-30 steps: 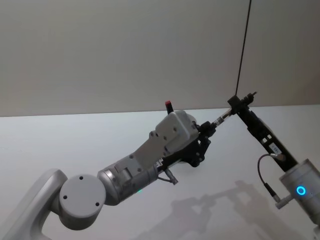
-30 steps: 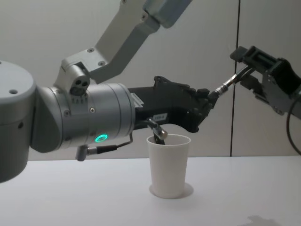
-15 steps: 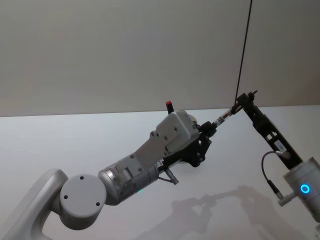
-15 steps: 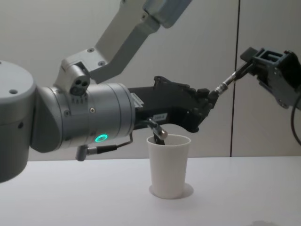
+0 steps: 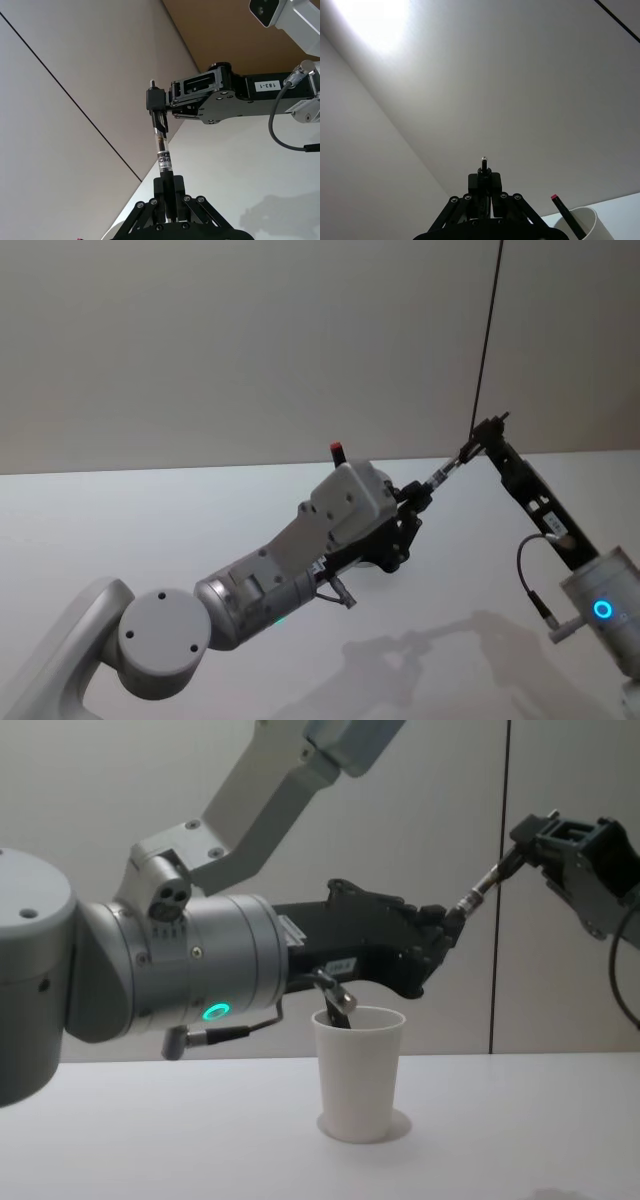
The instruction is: Place the pen into the pen holder.
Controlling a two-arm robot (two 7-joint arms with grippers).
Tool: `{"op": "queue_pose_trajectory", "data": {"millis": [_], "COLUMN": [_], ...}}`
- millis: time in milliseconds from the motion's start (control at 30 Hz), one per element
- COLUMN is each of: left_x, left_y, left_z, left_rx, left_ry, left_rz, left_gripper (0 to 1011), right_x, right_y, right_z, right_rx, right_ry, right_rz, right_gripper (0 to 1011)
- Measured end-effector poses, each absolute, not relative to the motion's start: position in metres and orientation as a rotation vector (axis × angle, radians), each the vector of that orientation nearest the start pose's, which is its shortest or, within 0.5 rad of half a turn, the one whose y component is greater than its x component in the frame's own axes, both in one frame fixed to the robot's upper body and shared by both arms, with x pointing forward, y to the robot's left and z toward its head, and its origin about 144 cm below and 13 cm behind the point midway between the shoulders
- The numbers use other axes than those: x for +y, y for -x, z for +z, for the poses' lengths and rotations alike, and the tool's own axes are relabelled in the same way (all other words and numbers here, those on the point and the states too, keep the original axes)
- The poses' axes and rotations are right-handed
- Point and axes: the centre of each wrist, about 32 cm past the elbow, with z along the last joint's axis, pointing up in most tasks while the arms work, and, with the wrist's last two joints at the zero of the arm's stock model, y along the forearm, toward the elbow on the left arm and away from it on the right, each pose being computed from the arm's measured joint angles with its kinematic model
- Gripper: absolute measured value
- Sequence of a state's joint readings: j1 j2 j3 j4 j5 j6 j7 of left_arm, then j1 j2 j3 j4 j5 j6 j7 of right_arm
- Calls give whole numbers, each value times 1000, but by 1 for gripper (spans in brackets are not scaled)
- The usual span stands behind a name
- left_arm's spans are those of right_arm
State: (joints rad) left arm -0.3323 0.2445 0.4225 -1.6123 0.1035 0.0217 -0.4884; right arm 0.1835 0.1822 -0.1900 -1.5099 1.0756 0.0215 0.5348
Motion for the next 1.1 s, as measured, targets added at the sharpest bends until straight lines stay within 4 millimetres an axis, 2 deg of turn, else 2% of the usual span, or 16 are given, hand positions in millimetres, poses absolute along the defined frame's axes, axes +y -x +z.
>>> {"op": "queue_pose_trajectory", "data": {"millis": [233, 333, 400, 500, 533, 600, 633, 733, 867, 967, 1067, 1100], "left_x": [166, 166, 166, 166, 166, 166, 166, 166, 166, 166, 166, 166], "left_y": [-516, -516, -516, -516, -516, -516, -516, -516, -516, -516, -516, -516], "left_z": [1246, 1245, 1245, 1245, 1245, 1245, 1245, 1245, 1245, 1245, 1245, 1246], "left_rx": [-485, -482, -482, -482, -482, -482, -482, -482, -483, -483, -484, -484], "left_ry": [-189, -195, -195, -195, -195, -195, -194, -194, -193, -193, -193, -193], "left_rz": [696, 696, 696, 696, 696, 696, 696, 696, 696, 696, 696, 696], "left_gripper": [122, 159, 249, 301, 360, 408, 472, 533, 693, 752, 864, 864], "right_x": [-223, -223, -223, -223, -223, -224, -224, -224, -226, -227, -229, -230], "right_y": [-508, -509, -509, -509, -509, -509, -509, -509, -509, -510, -510, -511], "right_z": [1181, 1183, 1183, 1183, 1183, 1183, 1183, 1184, 1185, 1187, 1190, 1190], "right_rx": [448, 441, 441, 440, 439, 437, 436, 429, 411, 393, 368, 361], "right_ry": [-764, -769, -768, -766, -765, -761, -760, -753, -737, -722, -701, -695], "right_rz": [-765, -772, -774, -776, -776, -778, -778, -781, -784, -786, -790, -791], "right_gripper": [131, 131, 131, 131, 131, 131, 131, 131, 131, 131, 131, 131]}}
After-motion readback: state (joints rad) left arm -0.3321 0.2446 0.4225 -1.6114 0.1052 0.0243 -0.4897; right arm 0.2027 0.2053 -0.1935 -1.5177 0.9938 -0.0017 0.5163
